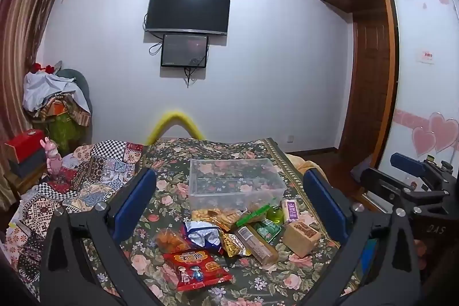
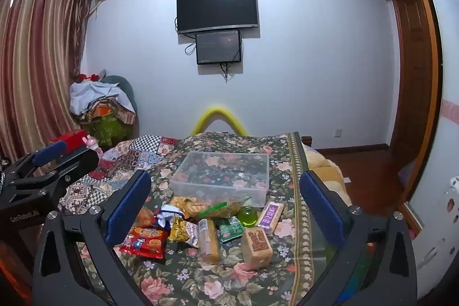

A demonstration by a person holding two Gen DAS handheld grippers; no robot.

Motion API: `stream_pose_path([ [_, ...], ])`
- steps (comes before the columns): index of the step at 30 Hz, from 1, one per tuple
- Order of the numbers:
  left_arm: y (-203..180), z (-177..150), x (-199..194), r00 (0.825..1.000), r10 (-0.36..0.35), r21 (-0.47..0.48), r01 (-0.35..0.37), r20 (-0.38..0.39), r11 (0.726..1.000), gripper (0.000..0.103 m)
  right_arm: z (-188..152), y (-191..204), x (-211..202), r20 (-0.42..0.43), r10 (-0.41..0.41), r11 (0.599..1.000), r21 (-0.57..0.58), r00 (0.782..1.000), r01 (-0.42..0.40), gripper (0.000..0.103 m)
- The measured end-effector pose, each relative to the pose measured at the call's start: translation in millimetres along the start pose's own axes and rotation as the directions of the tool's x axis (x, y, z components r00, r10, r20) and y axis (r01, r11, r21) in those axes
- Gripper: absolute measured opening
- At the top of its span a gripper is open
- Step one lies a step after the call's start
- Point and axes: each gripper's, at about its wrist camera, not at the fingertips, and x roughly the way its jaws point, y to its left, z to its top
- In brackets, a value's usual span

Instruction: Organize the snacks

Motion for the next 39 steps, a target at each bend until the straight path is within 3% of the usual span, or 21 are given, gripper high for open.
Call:
stream_pose_path([
  [39, -10, 0, -4, 1.0, -0.002, 0.028, 0.001, 0.008, 1.0, 0.103, 2, 4, -6, 0.018, 0.003, 1.0, -0.006, 1.0, -0.002, 0.103],
])
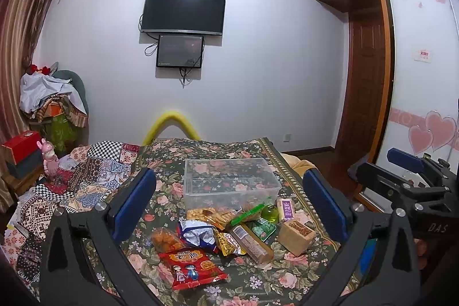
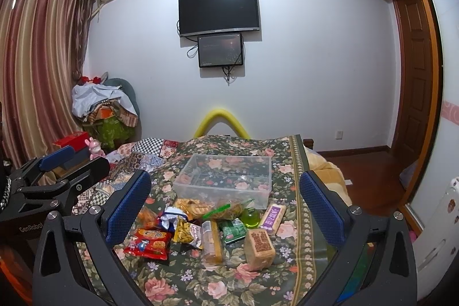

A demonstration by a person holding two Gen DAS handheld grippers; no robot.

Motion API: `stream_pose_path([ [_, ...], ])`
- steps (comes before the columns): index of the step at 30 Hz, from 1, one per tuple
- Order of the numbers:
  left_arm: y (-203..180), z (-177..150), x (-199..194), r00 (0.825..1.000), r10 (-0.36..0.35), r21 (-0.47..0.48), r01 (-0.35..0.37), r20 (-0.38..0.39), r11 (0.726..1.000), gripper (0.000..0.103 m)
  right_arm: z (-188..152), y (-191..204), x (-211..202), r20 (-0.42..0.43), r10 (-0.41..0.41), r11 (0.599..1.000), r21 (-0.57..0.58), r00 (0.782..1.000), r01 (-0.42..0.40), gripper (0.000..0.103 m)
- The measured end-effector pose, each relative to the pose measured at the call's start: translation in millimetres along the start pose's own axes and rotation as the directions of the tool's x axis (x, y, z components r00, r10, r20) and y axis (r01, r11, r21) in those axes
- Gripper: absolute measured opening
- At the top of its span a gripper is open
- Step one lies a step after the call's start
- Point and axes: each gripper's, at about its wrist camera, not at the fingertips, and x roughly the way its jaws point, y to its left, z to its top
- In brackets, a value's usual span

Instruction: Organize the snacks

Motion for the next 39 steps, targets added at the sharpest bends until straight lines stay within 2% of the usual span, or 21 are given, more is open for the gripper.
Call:
stream_pose_path([
  [39, 0.0, 1.0, 2.1, 1.0, -0.011, -0.011, 0.011, -0.014, 1.0, 0.103, 0.9, 1.4, -3.4, 0.004, -0.001, 1.0, 0.004, 1.0, 0.001, 0.103],
])
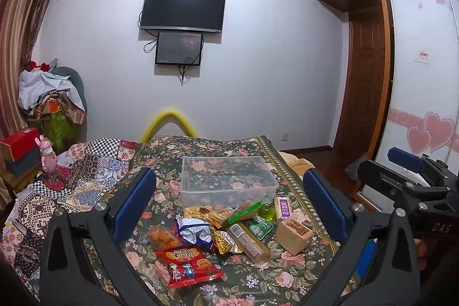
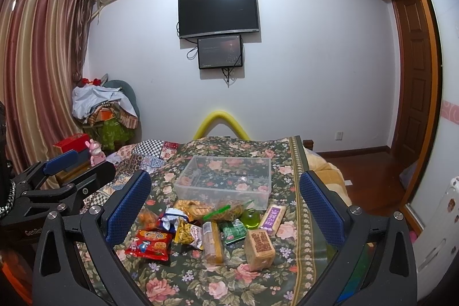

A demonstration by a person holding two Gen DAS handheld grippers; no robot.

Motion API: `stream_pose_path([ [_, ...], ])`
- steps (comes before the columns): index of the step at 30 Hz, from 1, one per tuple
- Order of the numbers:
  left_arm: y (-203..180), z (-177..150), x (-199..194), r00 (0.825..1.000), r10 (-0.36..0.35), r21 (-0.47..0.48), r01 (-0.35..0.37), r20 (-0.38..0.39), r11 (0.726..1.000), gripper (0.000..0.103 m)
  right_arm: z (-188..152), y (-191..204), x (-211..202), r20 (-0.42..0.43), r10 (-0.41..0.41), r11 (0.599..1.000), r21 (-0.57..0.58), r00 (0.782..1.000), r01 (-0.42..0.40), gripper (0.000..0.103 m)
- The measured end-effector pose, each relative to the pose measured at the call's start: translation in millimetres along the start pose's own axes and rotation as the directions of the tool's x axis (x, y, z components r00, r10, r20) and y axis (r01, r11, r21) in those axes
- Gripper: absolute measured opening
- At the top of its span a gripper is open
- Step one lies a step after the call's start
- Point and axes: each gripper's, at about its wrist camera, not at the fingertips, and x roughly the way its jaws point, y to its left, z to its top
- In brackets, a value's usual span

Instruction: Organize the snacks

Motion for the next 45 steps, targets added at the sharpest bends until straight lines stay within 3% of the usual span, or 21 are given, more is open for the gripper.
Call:
stream_pose_path([
  [11, 7, -10, 10, 0.999, 0.008, 0.009, -0.008, -0.032, 1.0, 0.103, -6, -1, 10, -0.029, 0.001, 1.0, -0.002, 1.0, -0.001, 0.103],
  [17, 23, -28, 36, 0.99, 0.019, 0.013, -0.017, -0.139, 1.0, 0.103, -22, -10, 28, -0.098, -0.02, 1.0, -0.015, 0.995, 0.019, 0.103],
  [21, 38, -46, 57, 0.974, 0.017, 0.005, -0.016, -0.228, 1.0, 0.103, -36, -23, 42, -0.163, -0.025, 1.0, 0.003, 0.986, 0.026, 0.103],
  [27, 57, -81, 87, 0.93, 0.032, -0.002, -0.035, -0.367, 0.999, 0.103, -59, -42, 63, -0.273, -0.042, 0.999, 0.014, 0.961, 0.048, 0.103],
  [38, 80, -135, 143, 0.822, 0.005, -0.075, -0.058, -0.569, 0.995, 0.103, -101, -68, 113, -0.464, -0.039, 0.997, 0.042, 0.885, 0.066, 0.101],
  [43, 80, -148, 163, 0.791, 0.002, -0.077, -0.062, -0.611, 0.995, 0.103, -111, -73, 131, -0.508, -0.04, 0.996, 0.044, 0.86, 0.072, 0.094],
  [45, 80, -154, 170, 0.776, 0.001, -0.082, -0.068, -0.631, 0.994, 0.103, -114, -75, 138, -0.528, -0.016, 0.997, 0.061, 0.849, 0.057, 0.085],
])
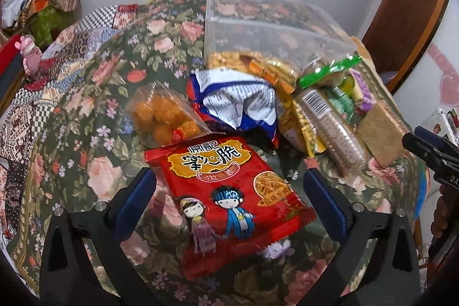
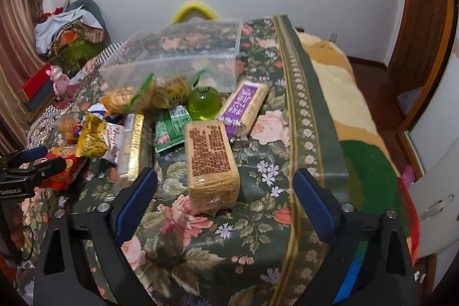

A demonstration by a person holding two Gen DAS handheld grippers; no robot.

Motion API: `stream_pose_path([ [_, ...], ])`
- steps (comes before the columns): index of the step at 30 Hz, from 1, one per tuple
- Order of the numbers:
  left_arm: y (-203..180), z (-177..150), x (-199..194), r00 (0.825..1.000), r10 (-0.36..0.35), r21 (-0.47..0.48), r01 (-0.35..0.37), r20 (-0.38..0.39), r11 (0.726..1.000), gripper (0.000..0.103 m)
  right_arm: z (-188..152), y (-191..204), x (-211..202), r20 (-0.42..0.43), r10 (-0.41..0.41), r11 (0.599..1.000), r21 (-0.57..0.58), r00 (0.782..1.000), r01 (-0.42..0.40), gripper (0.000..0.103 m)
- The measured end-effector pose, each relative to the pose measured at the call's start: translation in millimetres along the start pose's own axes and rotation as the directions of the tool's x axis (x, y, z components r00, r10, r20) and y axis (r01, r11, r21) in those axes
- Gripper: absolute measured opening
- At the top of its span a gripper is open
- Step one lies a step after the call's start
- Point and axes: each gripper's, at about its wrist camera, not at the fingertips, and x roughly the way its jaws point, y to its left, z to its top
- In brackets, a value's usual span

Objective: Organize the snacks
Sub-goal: 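Grasp the red chip bag with left tool while right tool grasps the biscuit block, then drop the red chip bag into the clear box while right tool drops the biscuit block in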

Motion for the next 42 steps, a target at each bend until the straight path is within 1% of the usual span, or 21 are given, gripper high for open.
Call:
stream_pose_path([
  [2, 2, 0, 8, 1.0, -0.003, -0.008, 0.003, -0.017, 1.0, 0.103, 1, -1, 8, -0.019, 0.018, 1.0, 0.007, 1.0, -0.017, 0.079],
  [4, 4, -1, 14, 0.999, -0.012, -0.019, 0.011, -0.031, 1.0, 0.103, 1, 0, 16, -0.03, 0.02, 1.0, 0.009, 0.999, -0.02, 0.076],
  [6, 6, -2, 18, 0.999, -0.015, -0.027, 0.014, -0.036, 1.0, 0.1, 0, 0, 23, -0.046, 0.03, 0.999, 0.016, 0.998, -0.029, 0.066],
  [10, 8, -1, 22, 1.0, 0.0, -0.034, -0.001, -0.03, 0.999, 0.091, -2, 1, 33, -0.069, 0.051, 0.998, 0.035, 0.996, -0.049, 0.055],
  [12, 10, -1, 22, 1.0, 0.0, -0.036, -0.001, -0.031, 0.999, 0.088, -4, 1, 34, -0.079, 0.068, 0.997, 0.047, 0.995, -0.064, 0.046],
  [13, 10, -2, 22, 1.0, 0.008, -0.033, -0.009, -0.027, 0.999, 0.084, -4, 1, 35, -0.087, 0.089, 0.995, 0.057, 0.992, -0.084, 0.043],
  [14, 10, -2, 22, 1.0, 0.009, -0.03, -0.01, -0.026, 0.999, 0.081, -4, 0, 35, -0.091, 0.109, 0.992, 0.069, 0.99, -0.103, 0.037],
  [15, 10, -3, 20, 1.0, 0.011, -0.03, -0.012, -0.025, 0.999, 0.078, -5, 0, 33, -0.088, 0.116, 0.991, 0.08, 0.989, -0.109, 0.036],
  [17, 11, -5, 18, 1.0, 0.019, -0.026, -0.019, -0.022, 0.999, 0.073, -6, 2, 31, -0.085, 0.109, 0.992, 0.074, 0.99, -0.103, 0.035],
  [20, 9, -8, 13, 1.0, 0.02, -0.016, -0.021, -0.019, 1.0, 0.071, -8, 3, 23, -0.066, 0.086, 0.994, 0.073, 0.994, -0.082, 0.034],
  [27, 5, -13, -5, 1.0, -0.008, 0.007, 0.008, 0.001, 1.0, 0.07, -7, 3, 6, -0.021, 0.065, 0.996, 0.064, 0.998, -0.064, 0.034],
  [30, 3, -13, -15, 1.0, -0.009, 0.01, 0.008, 0.018, 1.0, 0.07, -3, 3, 0, -0.001, 0.063, 0.996, 0.06, 0.998, -0.063, 0.034],
  [32, 2, -13, -24, 0.999, -0.004, 0.012, 0.003, 0.035, 1.0, 0.07, -1, 3, -6, 0.017, 0.067, 0.996, 0.063, 0.998, -0.068, 0.034],
  [36, 0, -9, -42, 0.997, -0.023, 0.011, 0.022, 0.07, 1.0, 0.07, 6, 4, -16, 0.055, 0.07, 0.996, 0.056, 0.996, -0.073, 0.034],
  [42, -6, 10, -66, 0.989, -0.026, 0.037, 0.021, 0.146, 0.999, 0.07, 19, 7, -29, 0.117, 0.081, 0.995, 0.051, 0.99, -0.088, 0.034],
])
